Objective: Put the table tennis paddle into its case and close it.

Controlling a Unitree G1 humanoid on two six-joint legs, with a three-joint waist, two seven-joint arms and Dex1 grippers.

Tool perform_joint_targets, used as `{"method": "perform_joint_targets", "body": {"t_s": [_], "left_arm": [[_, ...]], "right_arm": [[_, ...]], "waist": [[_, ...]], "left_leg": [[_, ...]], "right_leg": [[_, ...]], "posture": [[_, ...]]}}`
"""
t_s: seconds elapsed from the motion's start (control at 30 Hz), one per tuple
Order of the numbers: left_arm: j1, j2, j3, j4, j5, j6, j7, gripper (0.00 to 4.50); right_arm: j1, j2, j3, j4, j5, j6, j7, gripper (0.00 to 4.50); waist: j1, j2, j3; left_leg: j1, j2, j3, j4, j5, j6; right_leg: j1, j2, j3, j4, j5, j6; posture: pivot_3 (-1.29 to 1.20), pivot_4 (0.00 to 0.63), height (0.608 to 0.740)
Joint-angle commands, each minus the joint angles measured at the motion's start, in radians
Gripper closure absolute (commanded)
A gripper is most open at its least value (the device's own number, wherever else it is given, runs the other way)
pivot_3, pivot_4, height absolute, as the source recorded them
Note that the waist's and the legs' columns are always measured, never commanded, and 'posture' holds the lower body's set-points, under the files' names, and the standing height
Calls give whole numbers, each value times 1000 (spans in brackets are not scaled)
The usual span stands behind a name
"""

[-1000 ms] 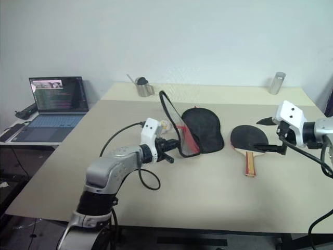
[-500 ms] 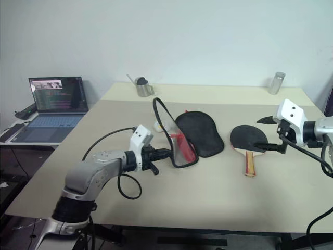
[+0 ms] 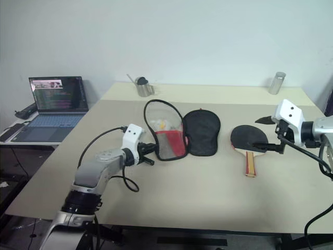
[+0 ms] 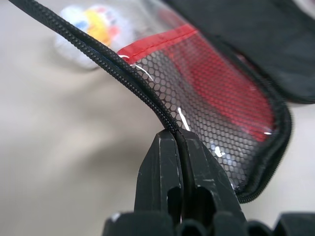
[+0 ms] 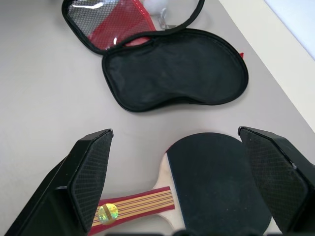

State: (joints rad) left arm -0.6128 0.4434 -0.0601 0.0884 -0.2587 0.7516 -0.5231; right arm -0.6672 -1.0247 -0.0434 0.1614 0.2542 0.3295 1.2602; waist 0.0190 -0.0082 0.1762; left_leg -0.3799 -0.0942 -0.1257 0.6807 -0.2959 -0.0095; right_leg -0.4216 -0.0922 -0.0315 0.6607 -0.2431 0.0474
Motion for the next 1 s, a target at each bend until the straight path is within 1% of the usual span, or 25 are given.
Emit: {"method": "perform_joint_targets", "body": {"t_s": [0.03, 0.33, 0.5, 0.63, 0.83, 0.93, 1.0], "left_arm": [[0, 20, -34, -42, 12, -46, -63, 4456], [-56, -59, -129, 22, 40, -116, -140, 4456], [-57, -50, -148, 11, 36, -120, -214, 4456], [-30, -4, -140, -31, 25, -102, -272, 4456], [41, 139, -100, -121, -38, -71, -406, 4456], [47, 208, -100, -100, -44, -100, -484, 4456], [22, 221, -105, -52, -23, -126, -489, 4456]], "right_arm": [[-32, -4, -5, -9, -3, -14, 1, 0], [-41, 0, 2, 5, -7, -22, 0, 0], [-37, -9, -3, 7, -5, -26, -4, 0], [-31, -12, -9, 3, -2, -23, -8, 0], [-22, -21, -16, 3, -1, -24, -11, 0], [-19, -24, -17, 2, 0, -23, -12, 0], [-15, -24, -18, 0, 1, -23, -14, 0]], "waist": [[0, 0, 0], [1, 0, 0], [-1, 0, 0], [-3, 0, 0], [-14, 0, 0], [-18, 0, 0], [-19, 0, 0]], "left_leg": [[0, 0, 0, 0, 0, 0], [0, 0, 0, 0, 0, 0], [0, 0, 0, 0, 0, 0], [0, 0, 0, 0, 0, 0], [0, 0, 0, 0, 0, 0], [0, 0, 0, 0, 0, 0], [0, 0, 0, 0, 0, 0]], "right_leg": [[0, 0, 0, 0, 0, 0], [0, 0, 0, 0, 0, 0], [0, 0, 0, 0, 0, 0], [0, 0, 0, 0, 0, 0], [0, 0, 0, 0, 0, 0], [0, 0, 0, 0, 0, 0], [0, 0, 0, 0, 0, 0]], "posture": [[0, 150, 740], [0, 150, 740], [0, 150, 740], [0, 150, 740], [0, 150, 740], [0, 150, 740], [0, 150, 740]]}}
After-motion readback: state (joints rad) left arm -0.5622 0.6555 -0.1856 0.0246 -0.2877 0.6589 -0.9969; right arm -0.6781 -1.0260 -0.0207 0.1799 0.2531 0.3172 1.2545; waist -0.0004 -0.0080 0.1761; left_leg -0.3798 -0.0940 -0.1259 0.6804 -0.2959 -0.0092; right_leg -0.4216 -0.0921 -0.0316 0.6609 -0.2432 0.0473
